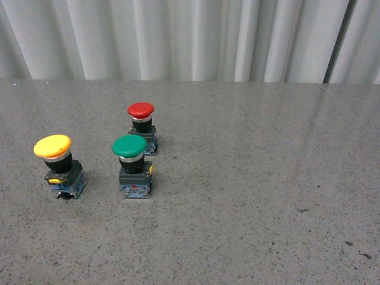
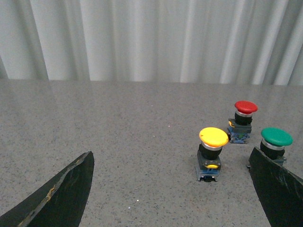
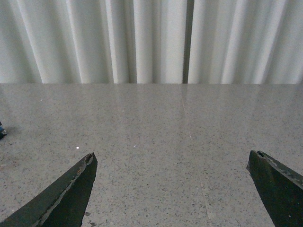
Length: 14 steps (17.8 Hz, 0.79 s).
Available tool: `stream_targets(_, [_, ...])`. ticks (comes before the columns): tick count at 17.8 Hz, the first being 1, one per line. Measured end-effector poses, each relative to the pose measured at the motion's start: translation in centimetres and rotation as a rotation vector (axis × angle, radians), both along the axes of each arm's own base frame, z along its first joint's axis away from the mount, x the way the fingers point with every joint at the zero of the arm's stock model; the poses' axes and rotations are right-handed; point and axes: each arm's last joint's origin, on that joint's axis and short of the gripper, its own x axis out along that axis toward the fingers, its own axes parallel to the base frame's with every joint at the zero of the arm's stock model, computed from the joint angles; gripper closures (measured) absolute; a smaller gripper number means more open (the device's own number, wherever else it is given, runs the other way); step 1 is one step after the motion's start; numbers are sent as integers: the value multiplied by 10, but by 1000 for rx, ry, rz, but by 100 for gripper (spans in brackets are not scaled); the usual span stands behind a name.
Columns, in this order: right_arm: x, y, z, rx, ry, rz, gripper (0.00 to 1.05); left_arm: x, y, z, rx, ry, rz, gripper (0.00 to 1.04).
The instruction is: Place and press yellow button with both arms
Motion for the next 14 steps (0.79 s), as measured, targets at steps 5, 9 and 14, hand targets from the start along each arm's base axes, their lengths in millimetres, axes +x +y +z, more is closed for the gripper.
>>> stream_targets(5, [0,0,0,0,0,0,7,0,0,0,0,0,0,7])
stream_targets(9, [0,0,0,0,0,0,7,0,0,0,0,0,0,7])
stream_targets(14, [0,0,0,0,0,0,7,0,0,0,0,0,0,7])
